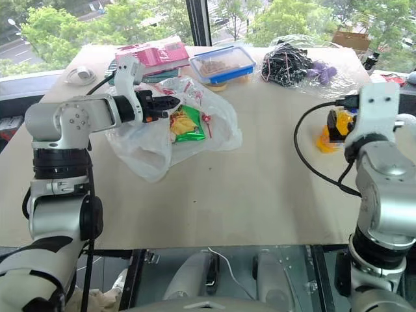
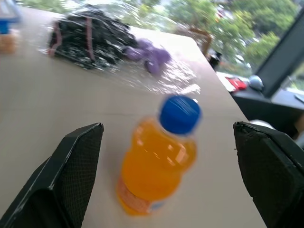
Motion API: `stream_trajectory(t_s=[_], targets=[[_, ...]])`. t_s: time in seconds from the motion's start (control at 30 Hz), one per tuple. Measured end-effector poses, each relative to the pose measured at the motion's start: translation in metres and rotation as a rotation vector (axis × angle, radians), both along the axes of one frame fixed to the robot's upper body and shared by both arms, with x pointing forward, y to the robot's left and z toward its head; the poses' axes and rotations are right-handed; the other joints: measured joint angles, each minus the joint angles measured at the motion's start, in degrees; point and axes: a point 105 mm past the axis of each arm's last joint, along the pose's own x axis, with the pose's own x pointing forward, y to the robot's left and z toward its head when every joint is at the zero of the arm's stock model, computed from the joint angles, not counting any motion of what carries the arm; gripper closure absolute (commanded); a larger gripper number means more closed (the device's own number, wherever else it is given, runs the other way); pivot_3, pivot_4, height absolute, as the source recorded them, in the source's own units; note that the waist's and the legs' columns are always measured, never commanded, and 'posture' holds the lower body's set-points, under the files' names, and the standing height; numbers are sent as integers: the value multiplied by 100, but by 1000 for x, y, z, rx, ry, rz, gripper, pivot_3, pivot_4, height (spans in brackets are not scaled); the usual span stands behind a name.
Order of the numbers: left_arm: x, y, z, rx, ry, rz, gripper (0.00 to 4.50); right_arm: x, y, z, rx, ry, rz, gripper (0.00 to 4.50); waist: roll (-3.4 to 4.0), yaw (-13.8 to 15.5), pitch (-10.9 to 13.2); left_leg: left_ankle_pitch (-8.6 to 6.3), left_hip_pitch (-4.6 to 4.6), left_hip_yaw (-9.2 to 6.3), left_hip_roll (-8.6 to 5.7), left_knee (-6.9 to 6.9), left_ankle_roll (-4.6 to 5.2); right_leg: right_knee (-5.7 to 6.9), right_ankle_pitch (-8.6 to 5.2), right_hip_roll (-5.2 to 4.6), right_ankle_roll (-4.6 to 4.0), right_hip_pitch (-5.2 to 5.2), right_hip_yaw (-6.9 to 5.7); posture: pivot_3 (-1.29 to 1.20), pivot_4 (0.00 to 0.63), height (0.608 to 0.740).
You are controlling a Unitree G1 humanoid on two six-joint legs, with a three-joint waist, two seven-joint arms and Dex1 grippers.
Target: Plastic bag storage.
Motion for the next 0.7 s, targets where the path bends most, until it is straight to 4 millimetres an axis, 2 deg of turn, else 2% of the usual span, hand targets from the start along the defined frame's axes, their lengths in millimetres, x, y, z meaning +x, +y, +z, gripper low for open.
stream_trajectory(t_s=[0.17,0.5,0.6,0.7], targets=[[0,0,0,3,-6,1,4500,1,-3,-18,111,23,-18,62,0,6,0,0,0,2,-3,2,1,-1,0,-1,0,1,1,0,150,740],[0,0,0,6,-4,0,4500,20,-8,-47,209,67,24,62,1,14,0,1,-1,0,-4,1,0,-1,0,-2,0,2,-2,0,150,740],[-1,0,0,11,2,2,4500,20,-14,-48,184,66,17,62,1,14,0,1,-1,1,-4,2,1,-1,0,-2,1,2,-1,0,150,740],[-2,0,2,17,-7,1,4500,21,-16,-38,129,43,40,62,1,13,0,0,0,0,-4,2,1,-1,0,-1,1,2,-1,0,150,740]])
